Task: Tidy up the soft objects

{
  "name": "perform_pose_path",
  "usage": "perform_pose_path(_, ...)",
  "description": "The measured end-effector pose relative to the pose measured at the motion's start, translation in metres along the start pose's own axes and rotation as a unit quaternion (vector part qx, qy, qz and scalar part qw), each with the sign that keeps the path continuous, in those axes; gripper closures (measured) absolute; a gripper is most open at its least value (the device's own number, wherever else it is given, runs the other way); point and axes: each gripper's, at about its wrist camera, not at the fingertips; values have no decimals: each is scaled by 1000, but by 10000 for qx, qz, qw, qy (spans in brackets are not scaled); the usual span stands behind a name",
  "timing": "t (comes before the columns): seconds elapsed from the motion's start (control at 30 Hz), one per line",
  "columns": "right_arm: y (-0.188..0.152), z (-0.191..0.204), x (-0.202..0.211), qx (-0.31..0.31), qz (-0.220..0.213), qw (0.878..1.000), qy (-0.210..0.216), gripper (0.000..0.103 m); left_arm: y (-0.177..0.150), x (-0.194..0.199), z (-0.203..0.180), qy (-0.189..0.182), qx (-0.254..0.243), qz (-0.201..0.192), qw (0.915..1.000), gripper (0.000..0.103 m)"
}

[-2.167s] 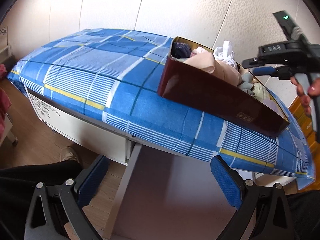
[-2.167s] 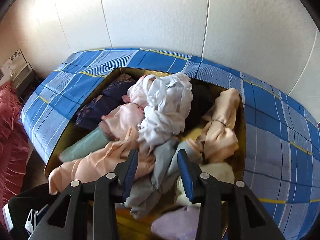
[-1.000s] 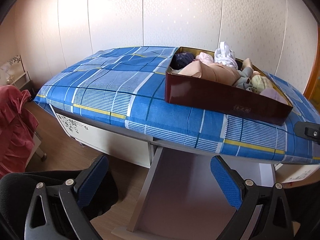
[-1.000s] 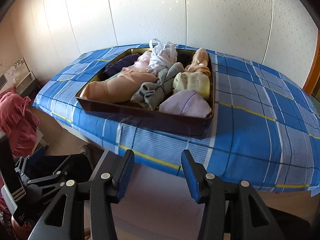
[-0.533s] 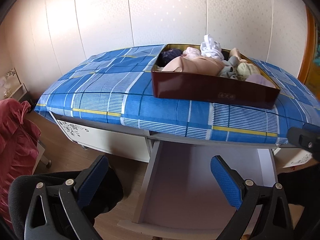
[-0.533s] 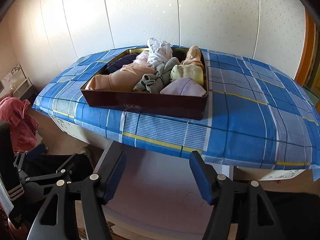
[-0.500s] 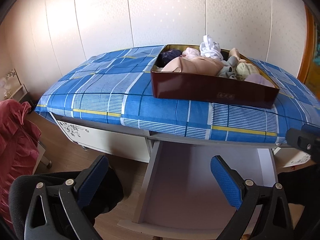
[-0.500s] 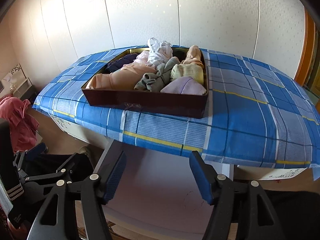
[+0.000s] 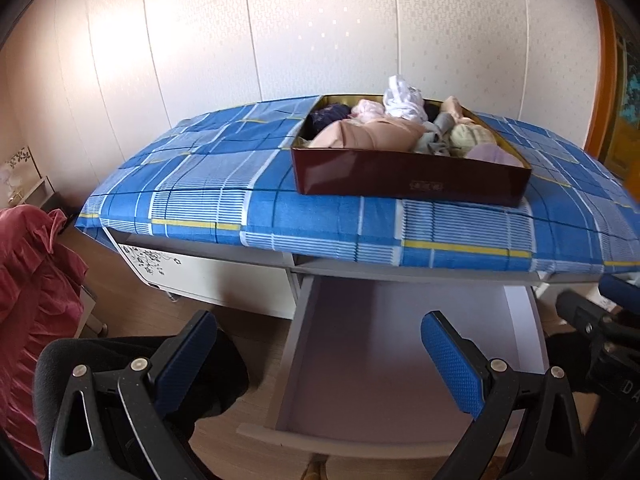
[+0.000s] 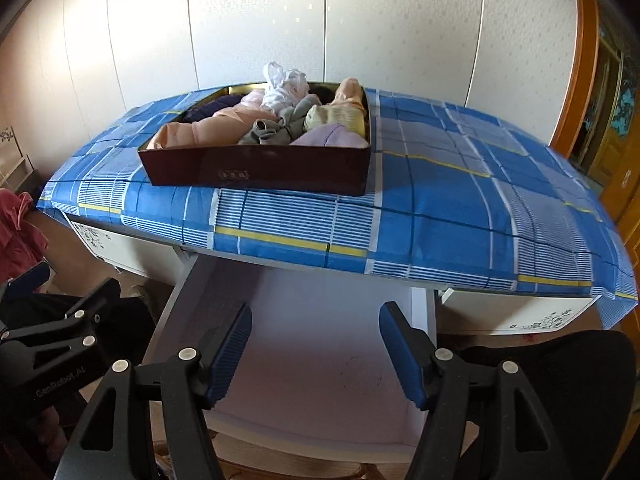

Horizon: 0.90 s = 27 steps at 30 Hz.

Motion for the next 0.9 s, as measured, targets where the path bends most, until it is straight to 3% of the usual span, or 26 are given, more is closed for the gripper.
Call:
perform_pose_path(0.2, -2, -4, 23, -132, -440, 9987, 221, 36, -7, 11, -5, -85, -3, 113, 9999, 0)
perform_pose_path(0.33, -6, -3, 20, -186, -285, 9990, 303, 36, -10, 18, -4, -7, 15, 55, 10000, 0)
perform_pose_path(0.47, -9, -3, 14, -207, -81, 9995, 229, 28, -10, 19, -1, -2, 120, 73, 9999, 0)
perform_pose_path(0.9, -12, -1, 19, -150, -118, 9997, 150, 27, -12, 27, -2, 23, 73, -67, 9999, 0)
Point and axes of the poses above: each gripper's, at about its wrist camera, not at the fingertips, and x roughly against the way its jaws point, z to its left, y to its top
